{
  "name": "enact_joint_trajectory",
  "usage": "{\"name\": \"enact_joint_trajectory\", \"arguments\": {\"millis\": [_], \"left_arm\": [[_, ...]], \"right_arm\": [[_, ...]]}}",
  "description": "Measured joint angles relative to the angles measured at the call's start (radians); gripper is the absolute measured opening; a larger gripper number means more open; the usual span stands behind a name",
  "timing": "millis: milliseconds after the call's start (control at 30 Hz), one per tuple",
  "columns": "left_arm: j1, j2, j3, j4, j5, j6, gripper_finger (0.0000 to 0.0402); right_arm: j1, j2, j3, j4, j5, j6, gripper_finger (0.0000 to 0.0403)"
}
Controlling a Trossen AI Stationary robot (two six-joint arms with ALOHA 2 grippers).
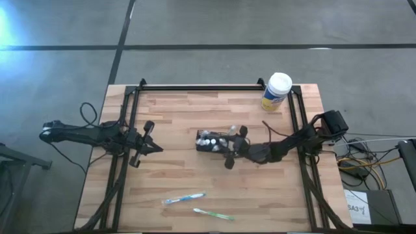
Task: Pick & Place toothbrushing station
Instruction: Put the blue toothbrush into the wire organizer
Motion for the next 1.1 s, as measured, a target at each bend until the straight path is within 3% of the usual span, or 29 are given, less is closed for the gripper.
{"name": "enact_joint_trajectory", "arguments": {"millis": [433,767,1100], "left_arm": [[-0.001,0.000,0.000,-0.002,0.000,-0.001,0.0007],[0.000,0.000,0.000,-0.012,-0.007,-0.010,0.0007],[0.000,0.000,0.000,-0.013,-0.078,-0.050,0.0008]], "right_arm": [[0.036,-0.229,0.001,-0.073,-0.003,-0.074,0.0178],[0.191,-0.505,-0.008,-0.415,-0.004,-0.047,0.0156],[0.301,-0.643,-0.199,-0.105,0.014,-0.164,0.0074]]}}
